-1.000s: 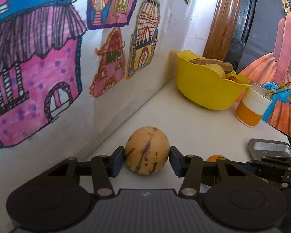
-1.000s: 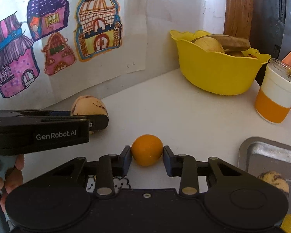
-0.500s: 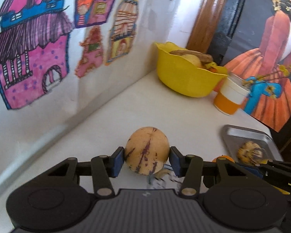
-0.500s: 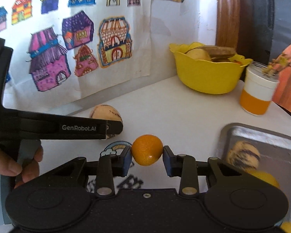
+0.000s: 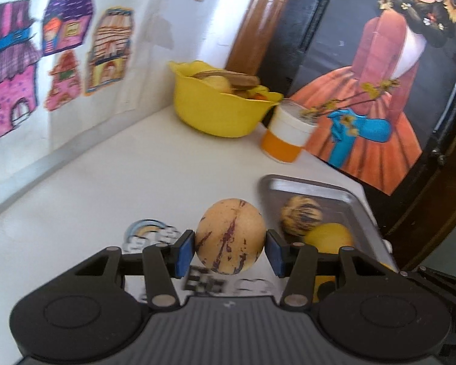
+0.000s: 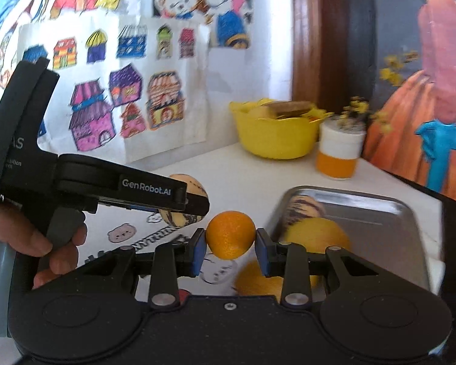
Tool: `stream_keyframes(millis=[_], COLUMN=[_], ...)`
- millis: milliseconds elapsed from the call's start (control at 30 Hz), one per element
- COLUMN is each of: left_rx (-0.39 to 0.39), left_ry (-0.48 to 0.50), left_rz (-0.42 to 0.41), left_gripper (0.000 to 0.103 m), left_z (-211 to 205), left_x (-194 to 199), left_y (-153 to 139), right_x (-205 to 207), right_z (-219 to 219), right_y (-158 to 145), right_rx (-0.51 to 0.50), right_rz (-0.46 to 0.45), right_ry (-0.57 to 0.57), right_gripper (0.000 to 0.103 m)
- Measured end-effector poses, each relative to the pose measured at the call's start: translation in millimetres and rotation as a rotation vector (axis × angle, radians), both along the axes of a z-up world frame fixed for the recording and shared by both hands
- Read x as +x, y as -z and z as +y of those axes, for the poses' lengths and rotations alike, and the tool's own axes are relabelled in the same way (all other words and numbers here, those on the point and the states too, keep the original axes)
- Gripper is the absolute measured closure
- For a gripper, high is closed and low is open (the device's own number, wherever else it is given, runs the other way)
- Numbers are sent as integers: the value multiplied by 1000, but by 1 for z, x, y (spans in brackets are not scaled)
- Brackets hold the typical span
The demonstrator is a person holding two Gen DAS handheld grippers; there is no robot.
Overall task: Organize fruits
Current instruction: 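Carry the pepino onto the tray and open the left tool while the right tool releases the mandarin there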
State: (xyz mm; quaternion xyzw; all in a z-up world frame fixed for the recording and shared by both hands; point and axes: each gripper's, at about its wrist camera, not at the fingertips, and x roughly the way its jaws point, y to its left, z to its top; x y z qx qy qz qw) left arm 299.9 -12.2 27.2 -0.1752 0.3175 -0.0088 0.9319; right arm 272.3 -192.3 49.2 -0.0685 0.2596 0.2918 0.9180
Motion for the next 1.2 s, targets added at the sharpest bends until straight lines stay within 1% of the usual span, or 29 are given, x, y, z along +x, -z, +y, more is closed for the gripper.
stream_keyframes(millis=[133, 267, 400, 600, 867, 1200], left_rx=[-9, -16, -19, -8, 48, 117], left_ry=[28, 59, 98, 162, 185, 214], left_rz=[-20, -38, -45, -47, -57, -60], left_gripper=[49, 49, 49, 49, 49, 49], left_z=[-21, -44, -69, -105, -138, -165], left_x=[0, 2, 4, 6, 19, 31], left_y=[-8, -14, -16, -16, -16, -6], right_x=[-7, -13, -16, -21, -35, -33], right_z=[-34, -66, -91, -118, -128, -125], right_y=[-4, -3, 3, 18, 36, 46], right_rx=[33, 37, 27, 18, -4, 10], right_rz=[-21, -42, -55, -48, -45, -31], right_ry=[71, 142, 203, 271, 285, 291], right_gripper=[66, 66, 66, 66, 66, 66])
